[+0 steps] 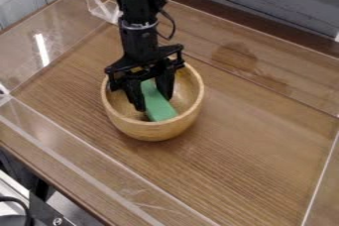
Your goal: Remove the green block from inside the brown bowl and put it on the table
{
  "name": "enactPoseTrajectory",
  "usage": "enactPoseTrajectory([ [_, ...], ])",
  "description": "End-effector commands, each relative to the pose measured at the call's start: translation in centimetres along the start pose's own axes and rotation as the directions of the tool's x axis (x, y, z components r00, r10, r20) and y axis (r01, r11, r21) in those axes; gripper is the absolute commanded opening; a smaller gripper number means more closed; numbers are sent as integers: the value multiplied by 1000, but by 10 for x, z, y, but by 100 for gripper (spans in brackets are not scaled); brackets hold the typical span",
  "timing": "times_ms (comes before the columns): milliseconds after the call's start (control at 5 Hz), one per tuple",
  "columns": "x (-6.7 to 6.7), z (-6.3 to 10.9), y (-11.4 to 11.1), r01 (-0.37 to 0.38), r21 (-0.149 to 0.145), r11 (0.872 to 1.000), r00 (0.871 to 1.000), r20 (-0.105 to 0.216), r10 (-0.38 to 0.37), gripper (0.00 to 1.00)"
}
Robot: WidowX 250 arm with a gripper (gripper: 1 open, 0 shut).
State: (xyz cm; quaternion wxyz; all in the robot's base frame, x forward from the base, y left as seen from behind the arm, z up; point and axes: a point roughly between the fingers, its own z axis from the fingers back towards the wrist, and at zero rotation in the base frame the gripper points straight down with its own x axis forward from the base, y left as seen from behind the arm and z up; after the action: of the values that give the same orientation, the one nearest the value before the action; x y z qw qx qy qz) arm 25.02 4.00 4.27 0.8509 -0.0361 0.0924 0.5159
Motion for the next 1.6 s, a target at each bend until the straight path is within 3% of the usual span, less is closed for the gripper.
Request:
enactPoseTrajectory([
  [0, -1, 25, -11, 47, -49, 998, 997, 57, -44, 0],
  [600, -15, 34, -20, 124, -37, 992, 990, 73, -121, 0],
  [1000, -32, 30, -32, 207, -28, 978, 975, 85, -204, 0],
  [1400, -38, 28, -38, 258, -41, 965, 963, 98, -253, 0],
])
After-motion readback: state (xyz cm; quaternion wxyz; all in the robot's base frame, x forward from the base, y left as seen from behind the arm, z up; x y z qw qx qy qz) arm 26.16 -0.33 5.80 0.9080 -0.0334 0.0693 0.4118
